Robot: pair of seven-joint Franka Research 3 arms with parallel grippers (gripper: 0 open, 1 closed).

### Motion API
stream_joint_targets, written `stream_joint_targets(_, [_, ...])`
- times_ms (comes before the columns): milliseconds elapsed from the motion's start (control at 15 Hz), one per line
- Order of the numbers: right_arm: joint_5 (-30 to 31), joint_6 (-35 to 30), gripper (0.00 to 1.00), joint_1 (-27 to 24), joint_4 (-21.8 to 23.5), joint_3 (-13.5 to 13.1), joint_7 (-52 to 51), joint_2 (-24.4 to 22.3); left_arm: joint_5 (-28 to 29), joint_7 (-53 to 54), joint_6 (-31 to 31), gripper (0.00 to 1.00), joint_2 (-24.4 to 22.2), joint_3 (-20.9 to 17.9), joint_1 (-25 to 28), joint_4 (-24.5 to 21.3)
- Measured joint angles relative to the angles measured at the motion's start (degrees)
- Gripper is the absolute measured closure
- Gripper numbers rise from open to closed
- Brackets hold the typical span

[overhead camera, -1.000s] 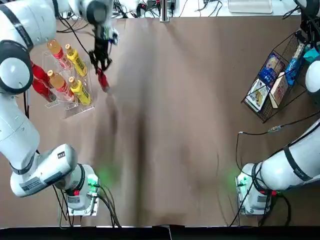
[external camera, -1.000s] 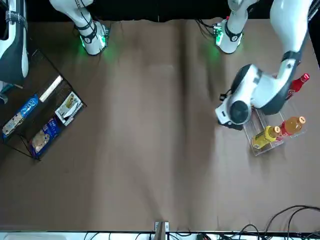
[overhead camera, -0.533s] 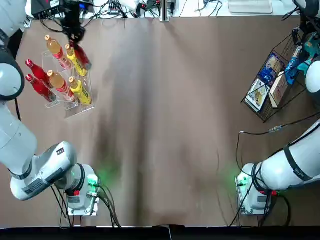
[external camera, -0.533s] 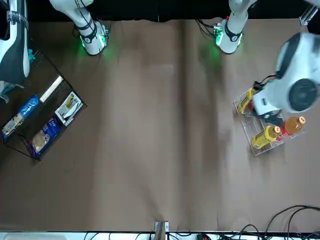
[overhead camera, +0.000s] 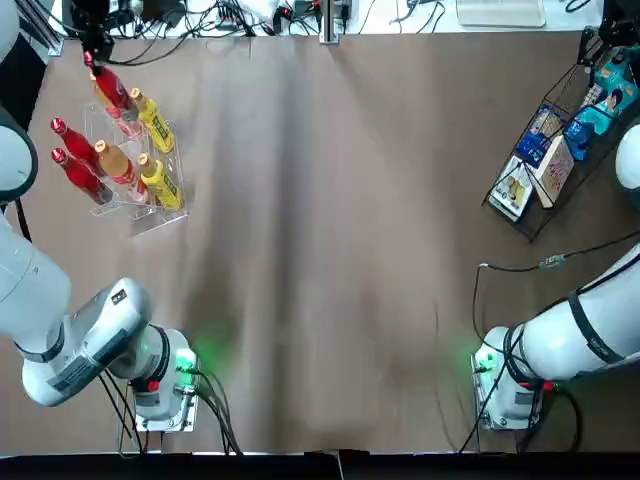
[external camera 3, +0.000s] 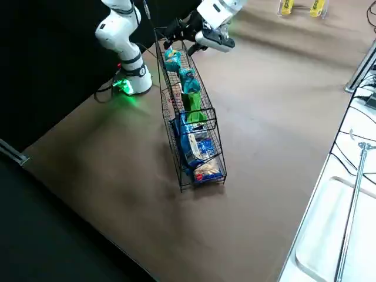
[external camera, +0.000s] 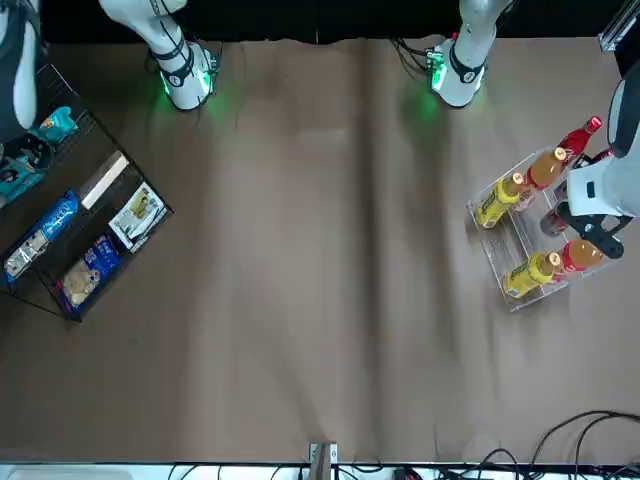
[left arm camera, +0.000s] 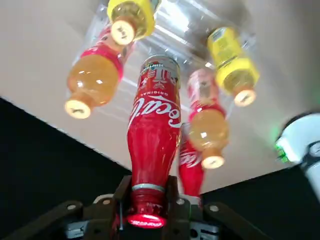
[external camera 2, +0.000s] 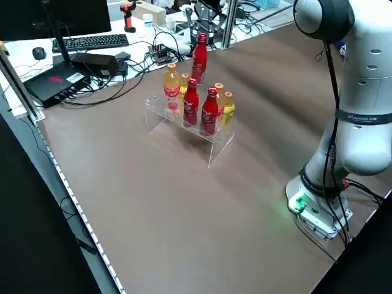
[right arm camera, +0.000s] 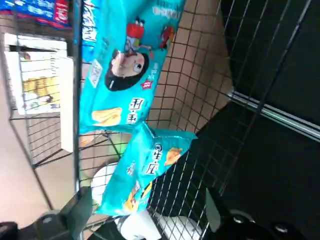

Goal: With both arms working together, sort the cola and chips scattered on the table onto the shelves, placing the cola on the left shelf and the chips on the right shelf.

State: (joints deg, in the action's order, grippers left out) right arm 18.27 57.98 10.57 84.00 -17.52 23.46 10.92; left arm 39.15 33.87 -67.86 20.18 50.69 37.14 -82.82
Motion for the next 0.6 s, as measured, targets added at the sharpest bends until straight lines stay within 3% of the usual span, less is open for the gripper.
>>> stream_joint_targets(200, [-2.3,0.1,0.0,-0.8,-3.6,-0.1,-2.3,-0.3,5.6,8.4,-0.6,0.68,0.0,-0.1,0.4,0.0])
stream_joint_targets(600, [-3.4,0.6,0.0,-2.0,-9.2,-0.2,-4.9,-1.3,11.0,15.8,-3.6,0.68,0.4,-0.2,5.3,0.0])
